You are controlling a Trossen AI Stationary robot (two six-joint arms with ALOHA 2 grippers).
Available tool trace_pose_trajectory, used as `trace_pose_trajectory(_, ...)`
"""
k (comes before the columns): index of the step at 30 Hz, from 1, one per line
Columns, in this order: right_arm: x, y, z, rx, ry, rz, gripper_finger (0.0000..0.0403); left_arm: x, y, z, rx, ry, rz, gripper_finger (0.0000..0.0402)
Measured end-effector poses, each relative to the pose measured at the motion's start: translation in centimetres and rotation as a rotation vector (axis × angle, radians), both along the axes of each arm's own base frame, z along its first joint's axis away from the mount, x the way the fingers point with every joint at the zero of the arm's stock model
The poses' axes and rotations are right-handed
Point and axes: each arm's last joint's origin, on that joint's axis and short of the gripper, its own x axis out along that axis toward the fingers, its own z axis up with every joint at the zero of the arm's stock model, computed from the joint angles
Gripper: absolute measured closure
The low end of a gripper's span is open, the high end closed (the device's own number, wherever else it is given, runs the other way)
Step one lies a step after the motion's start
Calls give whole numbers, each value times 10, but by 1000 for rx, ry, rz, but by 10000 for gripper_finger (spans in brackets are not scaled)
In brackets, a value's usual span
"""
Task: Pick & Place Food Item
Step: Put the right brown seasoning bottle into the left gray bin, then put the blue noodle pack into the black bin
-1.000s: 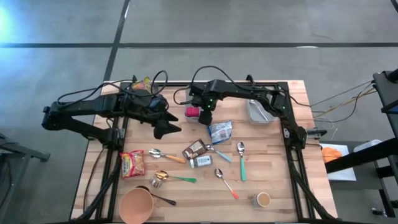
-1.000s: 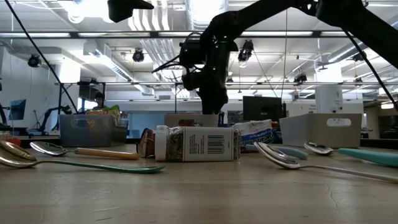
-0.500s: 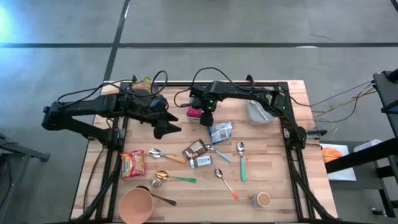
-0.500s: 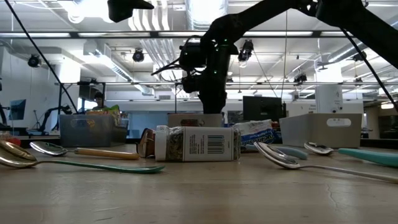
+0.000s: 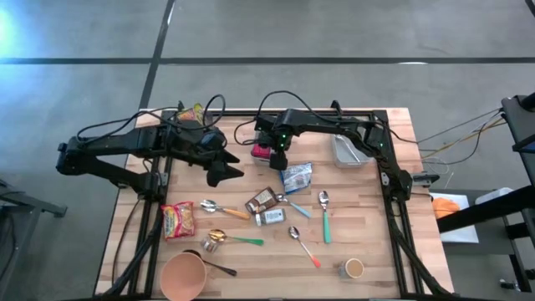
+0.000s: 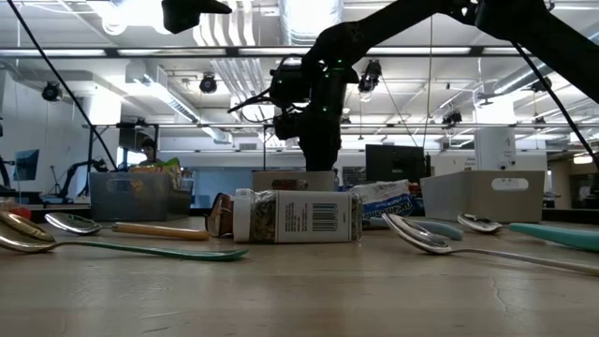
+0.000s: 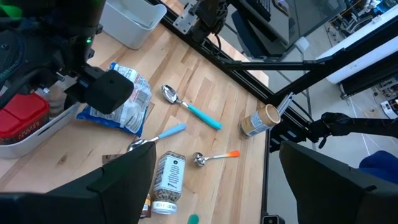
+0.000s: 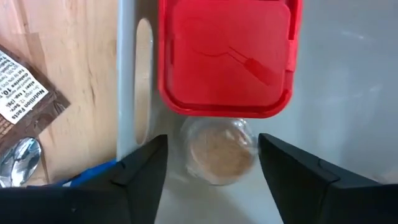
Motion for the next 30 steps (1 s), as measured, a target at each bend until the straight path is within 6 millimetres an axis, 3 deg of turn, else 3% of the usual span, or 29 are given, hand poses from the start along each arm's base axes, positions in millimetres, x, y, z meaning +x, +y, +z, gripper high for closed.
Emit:
trace_pose_trajectory(6, 0, 0, 0, -3, 0, 18, 135, 0, 0, 0, 0, 0, 0, 58)
trace_pose_trajectory(30, -1, 1, 3, 20, 5, 18, 132, 0, 0, 0, 1, 0, -1, 58)
